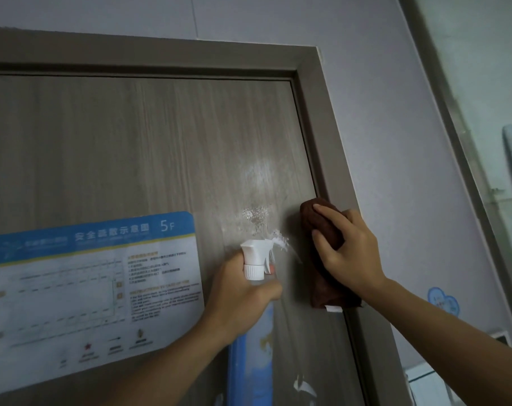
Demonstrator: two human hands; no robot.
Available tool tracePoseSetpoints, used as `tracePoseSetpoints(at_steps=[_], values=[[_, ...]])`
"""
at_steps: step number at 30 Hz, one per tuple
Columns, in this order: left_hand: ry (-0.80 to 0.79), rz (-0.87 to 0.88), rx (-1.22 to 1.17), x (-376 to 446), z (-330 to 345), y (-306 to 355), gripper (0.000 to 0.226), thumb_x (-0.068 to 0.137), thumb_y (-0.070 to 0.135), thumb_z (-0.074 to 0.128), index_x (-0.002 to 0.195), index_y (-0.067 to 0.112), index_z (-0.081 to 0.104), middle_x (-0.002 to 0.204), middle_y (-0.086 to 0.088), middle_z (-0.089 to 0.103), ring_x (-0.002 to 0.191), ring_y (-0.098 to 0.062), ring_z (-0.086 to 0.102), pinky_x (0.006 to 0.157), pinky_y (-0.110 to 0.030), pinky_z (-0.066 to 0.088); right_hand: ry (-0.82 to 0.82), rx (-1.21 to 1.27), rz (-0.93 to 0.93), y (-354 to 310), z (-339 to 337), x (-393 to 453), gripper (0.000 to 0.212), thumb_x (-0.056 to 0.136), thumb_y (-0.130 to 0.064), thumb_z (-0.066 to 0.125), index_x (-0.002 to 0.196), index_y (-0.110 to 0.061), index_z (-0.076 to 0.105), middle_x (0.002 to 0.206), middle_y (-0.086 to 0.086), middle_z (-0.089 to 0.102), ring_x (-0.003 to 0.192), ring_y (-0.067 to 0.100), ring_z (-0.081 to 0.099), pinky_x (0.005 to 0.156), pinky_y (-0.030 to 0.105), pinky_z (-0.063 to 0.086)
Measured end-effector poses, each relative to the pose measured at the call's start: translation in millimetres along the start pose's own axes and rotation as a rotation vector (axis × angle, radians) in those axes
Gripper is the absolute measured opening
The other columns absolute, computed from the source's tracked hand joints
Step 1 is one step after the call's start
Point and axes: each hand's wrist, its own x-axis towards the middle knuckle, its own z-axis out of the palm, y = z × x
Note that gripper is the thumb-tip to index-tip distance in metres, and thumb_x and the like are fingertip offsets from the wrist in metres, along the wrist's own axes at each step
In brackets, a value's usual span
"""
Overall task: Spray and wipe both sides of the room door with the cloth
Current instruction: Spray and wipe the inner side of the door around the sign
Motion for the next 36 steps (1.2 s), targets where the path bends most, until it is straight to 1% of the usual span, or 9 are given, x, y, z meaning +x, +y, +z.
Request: tracePoseSetpoints(at_steps=[6,10,14,16,20,24,28,31,36], values=[[-0.024,-0.061,0.015,-10,14,-11,0.013,0.072,0.006,0.078,0.078,0.009,0.067,0.065,0.002,0.063,0.058,-0.006,0.057,0.05,-0.02,0.043,0.025,0.036,0.052,0,-3,-16,0.05,0.091,-0.036,0.065,0.141,-0.028,0.061,0.111,-0.005,0.059,0.094,0.005,0.054,0.081,0.008,0.043],[-0.006,-0.058,0.003,-24,16,-12,0.014,0.071,0.012,0.077,0.082,0.01,0.069,0.069,-0.004,0.067,0.06,-0.006,0.06,0.054,-0.022,0.046,-0.006,0.04,0.099,-1,-4,-22,0.051,0.09,-0.041,0.065,0.14,-0.035,0.059,0.112,-0.003,0.062,0.095,0.005,0.055,0.086,0.025,0.053],[0.093,-0.072,-0.049,-25,-8,-8,0.034,0.06,0.021,0.072,0.093,0.018,0.078,0.074,0.002,0.073,0.068,-0.008,0.066,0.061,-0.026,0.052,-0.003,0.054,0.097,-6,0,-15,0.049,0.09,-0.037,0.074,0.136,-0.029,0.061,0.124,-0.006,0.069,0.107,0.013,0.064,0.095,0.039,0.056],[0.138,-0.052,-0.055,-23,-29,-4,0.038,0.058,0.019,0.072,0.095,0.019,0.079,0.077,0.005,0.075,0.071,-0.011,0.069,0.062,-0.028,0.053,0.023,0.042,0.064,-13,5,-5,0.049,0.09,-0.032,0.077,0.135,-0.024,0.062,0.126,-0.005,0.069,0.109,0.015,0.065,0.096,0.039,0.056],[0.235,-0.022,-0.062,-11,-75,3,0.037,0.058,0.016,0.073,0.094,0.013,0.079,0.085,-0.009,0.077,0.073,-0.014,0.071,0.065,-0.033,0.055,0.016,-0.01,-0.027,-26,34,14,0.05,0.092,-0.032,0.074,0.138,-0.018,0.062,0.117,0.01,0.064,0.102,0.026,0.062,0.089,0.042,0.055],[0.225,-0.03,-0.081,9,-106,-4,0.039,0.061,0.011,0.073,0.098,0.004,0.077,0.097,-0.019,0.077,0.079,-0.03,0.072,0.077,-0.046,0.059,-0.083,-0.245,-0.188,-27,50,0,0.06,0.101,-0.046,0.053,0.155,-0.021,0.045,0.131,0.018,0.054,0.108,0.033,0.051,0.089,0.047,0.048],[0.175,-0.023,-0.121,14,-110,-16,0.041,0.06,0.009,0.072,0.1,0.004,0.078,0.097,-0.012,0.08,0.076,-0.025,0.074,0.063,-0.031,0.06,-0.17,-0.353,-0.334,-10,41,-57,0.065,0.103,-0.045,0.038,0.162,-0.018,0.03,0.141,0.021,0.047,0.11,0.036,0.05,0.091,0.047,0.045],[0.156,-0.002,-0.134,16,-111,-24,0.041,0.061,0.009,0.072,0.101,0.006,0.078,0.099,-0.012,0.08,0.077,-0.026,0.074,0.064,-0.031,0.059,-0.175,-0.422,-0.4,-2,49,-90,0.063,0.103,-0.04,0.042,0.16,-0.015,0.03,0.131,0.025,0.052,0.102,0.04,0.055,0.083,0.049,0.049],[0.12,0.069,-0.098,18,-114,-30,0.043,0.058,0.012,0.074,0.101,0.005,0.077,0.09,-0.009,0.079,0.073,-0.023,0.075,0.062,-0.028,0.058,-0.045,-0.39,-0.238,-19,64,-20,0.053,0.104,-0.038,0.042,0.154,-0.02,0.039,0.127,0.024,0.053,0.098,0.035,0.051,0.082,0.047,0.046]])
